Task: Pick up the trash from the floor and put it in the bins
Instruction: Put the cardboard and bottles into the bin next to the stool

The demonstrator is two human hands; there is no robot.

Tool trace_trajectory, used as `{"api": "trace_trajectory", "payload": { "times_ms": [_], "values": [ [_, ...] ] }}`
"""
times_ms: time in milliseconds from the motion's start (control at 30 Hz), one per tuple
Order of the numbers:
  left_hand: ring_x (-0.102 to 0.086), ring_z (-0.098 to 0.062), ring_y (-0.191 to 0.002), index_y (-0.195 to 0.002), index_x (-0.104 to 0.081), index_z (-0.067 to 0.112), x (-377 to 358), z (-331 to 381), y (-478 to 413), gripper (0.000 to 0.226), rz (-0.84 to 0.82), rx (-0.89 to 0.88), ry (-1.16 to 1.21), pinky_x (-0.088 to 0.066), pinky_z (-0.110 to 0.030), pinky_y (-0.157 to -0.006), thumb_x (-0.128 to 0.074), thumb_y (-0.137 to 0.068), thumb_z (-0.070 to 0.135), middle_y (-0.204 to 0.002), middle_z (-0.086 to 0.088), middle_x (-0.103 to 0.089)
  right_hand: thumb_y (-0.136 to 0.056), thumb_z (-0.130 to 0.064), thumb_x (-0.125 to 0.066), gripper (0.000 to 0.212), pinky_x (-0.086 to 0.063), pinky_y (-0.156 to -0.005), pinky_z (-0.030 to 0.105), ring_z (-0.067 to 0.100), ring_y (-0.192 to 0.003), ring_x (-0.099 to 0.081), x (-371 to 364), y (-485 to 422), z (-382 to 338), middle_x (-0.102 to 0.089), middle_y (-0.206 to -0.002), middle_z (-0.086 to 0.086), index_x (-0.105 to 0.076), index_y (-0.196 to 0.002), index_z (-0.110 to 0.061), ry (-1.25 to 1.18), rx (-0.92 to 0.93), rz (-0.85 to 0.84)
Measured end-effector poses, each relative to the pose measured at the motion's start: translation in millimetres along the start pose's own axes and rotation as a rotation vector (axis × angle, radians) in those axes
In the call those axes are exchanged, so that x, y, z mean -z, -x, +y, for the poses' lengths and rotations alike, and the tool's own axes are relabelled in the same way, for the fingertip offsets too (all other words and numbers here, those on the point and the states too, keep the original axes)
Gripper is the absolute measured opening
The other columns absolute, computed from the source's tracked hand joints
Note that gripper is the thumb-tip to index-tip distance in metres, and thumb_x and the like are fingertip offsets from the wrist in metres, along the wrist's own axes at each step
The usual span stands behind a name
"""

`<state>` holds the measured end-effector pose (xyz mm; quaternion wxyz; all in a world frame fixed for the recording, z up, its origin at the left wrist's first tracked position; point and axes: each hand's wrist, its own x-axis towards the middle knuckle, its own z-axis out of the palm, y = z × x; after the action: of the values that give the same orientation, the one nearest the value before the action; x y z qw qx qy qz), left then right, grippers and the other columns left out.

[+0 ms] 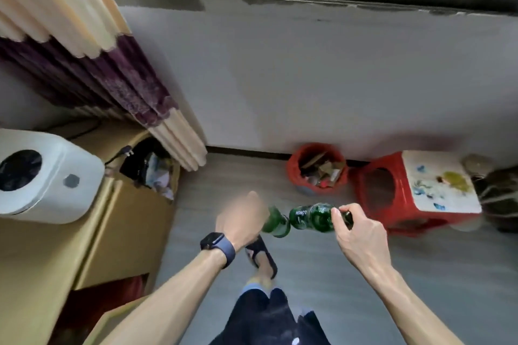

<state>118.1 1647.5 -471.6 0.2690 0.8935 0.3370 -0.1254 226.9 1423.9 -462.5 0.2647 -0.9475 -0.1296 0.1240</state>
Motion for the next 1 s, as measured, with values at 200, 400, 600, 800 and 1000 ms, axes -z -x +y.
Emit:
{"api": "trace_trajectory", "payload": {
  "times_ms": [200,400,600,800,1000],
  "values": [
    [-0.059,-0.032,-0.077,-0.093,-0.04,0.026,-38,77,-102,0.026,-0.16,-0.077,0.005,-0.049,-0.034,-0.071,-0.038,-0.093,0.053,-0.081,-0.003,-0.065,-0.095,-0.047,-0.053,0.024,-0.04,-0.065,0.032,0.022,-0.061,-0.06,4,-77,35,-0.061,-0.056,-0.004,-0.061,-0.101,-0.024,0.006,-0.174,-0.06],
    [-0.06,-0.029,-0.071,-0.097,-0.039,0.028,-91,116,-199,0.024,-0.22,0.021,0.132,-0.052,-0.036,-0.071,-0.037,-0.095,0.051,-0.074,-0.001,-0.062,-0.097,-0.046,-0.052,0.026,-0.038,-0.066,0.032,0.012,-0.061,-0.059,-6,-187,74,-0.061,-0.057,-0.006,-0.06,-0.11,-0.026,0.056,-0.211,-0.126],
    [-0.062,-0.033,-0.087,-0.121,-0.041,0.024,-170,135,-280,0.034,-0.239,0.247,0.231,-0.05,-0.038,-0.077,-0.036,-0.097,0.048,-0.096,-0.01,-0.066,-0.097,-0.047,-0.049,0.031,-0.045,-0.077,0.032,0.022,-0.078,-0.065,-48,-291,135,-0.07,-0.077,-0.003,-0.06,-0.119,-0.028,0.066,-0.223,-0.143],
    [-0.062,-0.036,-0.093,-0.133,-0.044,0.023,-253,163,-336,0.042,-0.189,0.423,0.323,-0.05,-0.037,-0.075,-0.036,-0.098,0.045,-0.104,-0.014,-0.068,-0.099,-0.043,-0.048,0.036,-0.044,-0.08,0.034,0.035,-0.095,-0.066,-100,-398,199,-0.074,-0.091,0.011,-0.058,-0.128,-0.023,0.184,-0.126,-0.229],
    [-0.064,-0.037,-0.092,-0.137,-0.044,0.023,-310,192,-378,0.045,-0.109,0.51,0.41,-0.052,-0.041,-0.078,-0.035,-0.099,0.045,-0.1,-0.015,-0.069,-0.101,-0.037,-0.046,0.04,-0.047,-0.082,0.041,0.045,-0.1,-0.063,-143,-485,238,-0.071,-0.104,0.022,-0.057,-0.129,-0.011,0.373,0.028,-0.333]
  ]
}}
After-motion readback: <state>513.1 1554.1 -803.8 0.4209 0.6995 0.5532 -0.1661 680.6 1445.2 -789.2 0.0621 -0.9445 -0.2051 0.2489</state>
